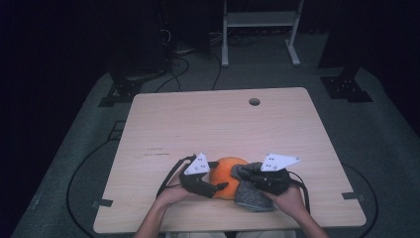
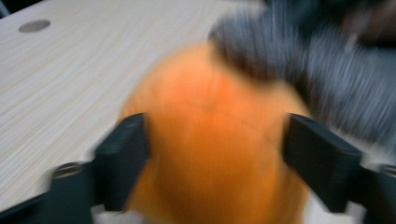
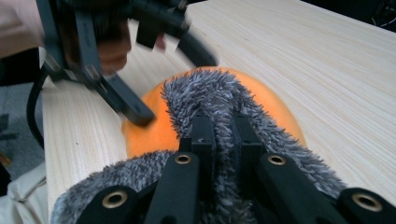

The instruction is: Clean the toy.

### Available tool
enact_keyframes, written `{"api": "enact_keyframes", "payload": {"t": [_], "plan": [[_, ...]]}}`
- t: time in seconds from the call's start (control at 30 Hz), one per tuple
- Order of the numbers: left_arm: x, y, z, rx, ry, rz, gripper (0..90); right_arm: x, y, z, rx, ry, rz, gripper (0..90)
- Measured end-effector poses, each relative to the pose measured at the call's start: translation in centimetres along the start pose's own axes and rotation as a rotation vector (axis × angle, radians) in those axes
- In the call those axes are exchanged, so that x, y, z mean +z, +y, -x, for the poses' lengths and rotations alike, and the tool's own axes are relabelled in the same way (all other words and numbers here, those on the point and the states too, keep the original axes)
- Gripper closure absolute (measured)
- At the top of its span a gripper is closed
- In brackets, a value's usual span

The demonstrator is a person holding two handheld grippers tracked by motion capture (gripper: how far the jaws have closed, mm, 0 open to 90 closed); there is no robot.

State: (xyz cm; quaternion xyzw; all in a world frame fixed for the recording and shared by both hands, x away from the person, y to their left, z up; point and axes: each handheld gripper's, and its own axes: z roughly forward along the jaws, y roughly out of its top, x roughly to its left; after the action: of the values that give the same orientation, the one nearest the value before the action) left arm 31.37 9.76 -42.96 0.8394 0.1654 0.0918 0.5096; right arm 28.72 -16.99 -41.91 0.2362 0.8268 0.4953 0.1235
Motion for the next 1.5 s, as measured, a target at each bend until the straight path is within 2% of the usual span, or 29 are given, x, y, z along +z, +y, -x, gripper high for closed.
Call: {"api": "enact_keyframes", "payload": {"t": [0.03,0.07,0.1,0.13,0.2,0.27,0.3,0.4,0.47,0.57,0.63,0.73,0.83,0.87,0.9,0.93,0.97,1.0,1.03,1.07,1.13,1.2,1.23,1.33,1.37,1.4,1.47,1.5], "plan": [[-0.1,0.2,0.0,-0.015,-0.002,0.031,16.3,0.1,0.0,-0.1,-0.002,0.004,0.004,81.8],[0.0,0.3,0.2,0.001,0.013,0.034,18.1,0.1,0.0,-0.2,-0.004,0.011,0.007,81.8],[0.3,0.3,0.4,0.037,0.041,-0.003,23.3,0.0,0.1,-0.2,-0.008,0.006,0.004,81.8],[0.7,0.1,0.6,0.067,0.056,-0.041,23.9,-0.1,0.1,-0.1,-0.009,-0.001,0.003,81.8],[0.7,-0.3,0.4,0.052,0.051,-0.032,25.6,-0.6,-0.5,0.8,0.02,-0.004,-0.003,81.8],[0.5,-0.7,0.0,0.019,0.057,-0.037,26.2,-0.9,-1.2,1.5,0.032,-0.048,-0.028,81.8],[0.4,-0.9,0.0,0.019,0.056,-0.039,26.5,-1.1,-1.7,2.2,0.039,-0.083,-0.067,81.8],[0.2,-1.1,-0.1,0.026,0.057,-0.048,26.7,-1.4,-3.1,3.8,0.113,-0.088,-0.12,81.8],[0.2,-1.2,0.0,0.024,0.057,-0.044,26.6,-1.5,-3.2,4.0,0.13,-0.079,-0.106,81.8],[0.3,-1.1,0.0,0.029,0.059,-0.046,26.6,-2.0,-2.0,3.5,0.148,-0.034,-0.009,81.8],[0.4,-1.1,0.0,0.03,0.06,-0.048,26.7,-1.8,-1.7,3.2,0.144,-0.008,0.0,81.8],[0.4,-1.2,0.0,0.028,0.063,-0.046,26.6,-0.6,-2.9,3.2,0.122,-0.014,-0.079,81.7],[0.3,-1.2,-0.2,0.014,0.061,-0.043,26.3,-0.6,-3.6,3.7,0.131,-0.061,-0.165,81.7],[0.3,-1.3,-0.2,0.012,0.06,-0.045,26.4,-0.9,-3.7,3.8,0.147,-0.054,-0.158,81.7],[0.3,-1.3,-0.2,0.01,0.06,-0.048,26.5,-1.2,-3.6,3.9,0.171,-0.033,-0.127,81.7],[0.3,-1.3,-0.1,0.013,0.059,-0.046,26.9,-1.7,-3.0,3.9,0.203,0.016,-0.05,81.7],[0.5,-1.3,0.1,0.023,0.063,-0.046,27.6,-2.0,-2.4,3.7,0.21,0.041,0.001,81.7],[0.6,-1.2,0.3,0.034,0.066,-0.049,28.1,-2.1,-1.8,3.4,0.199,0.048,0.023,81.7],[0.7,-1.1,0.5,0.046,0.071,-0.048,28.4,-1.9,-1.6,3.2,0.186,0.047,0.025,81.7],[0.7,-1.0,0.6,0.05,0.072,-0.053,28.3,-1.4,-1.4,3.0,0.168,0.038,0.002,81.7],[0.4,-0.7,0.5,0.018,0.039,-0.026,24.4,-0.5,-2.1,3.1,0.153,0.02,-0.041,81.7],[-0.2,-0.5,0.0,-0.017,-0.007,0.008,16.3,-0.6,-2.5,3.4,0.183,0.024,-0.035,81.8],[-0.3,-0.5,0.0,-0.026,-0.007,0.009,13.8,-0.8,-2.6,3.4,0.18,0.011,-0.043,81.8],[0.7,-0.8,0.2,-0.015,0.002,-0.064,12.4,-1.1,-3.2,3.9,0.191,0.008,-0.063,81.7],[0.9,-0.8,0.3,-0.001,0.016,-0.072,12.9,-1.1,-3.3,4.0,0.187,0.003,-0.072,81.7],[0.9,-0.8,0.4,-0.001,0.024,-0.058,16.1,-1.0,-3.3,4.0,0.18,-0.005,-0.079,81.7],[0.7,-0.5,0.7,0.015,0.045,-0.046,27.2,-1.5,-2.9,3.8,0.163,-0.038,-0.089,81.7],[0.6,-0.3,0.8,0.027,0.054,-0.044,30.7,-1.8,-2.5,3.7,0.174,-0.034,-0.075,81.8]]}}
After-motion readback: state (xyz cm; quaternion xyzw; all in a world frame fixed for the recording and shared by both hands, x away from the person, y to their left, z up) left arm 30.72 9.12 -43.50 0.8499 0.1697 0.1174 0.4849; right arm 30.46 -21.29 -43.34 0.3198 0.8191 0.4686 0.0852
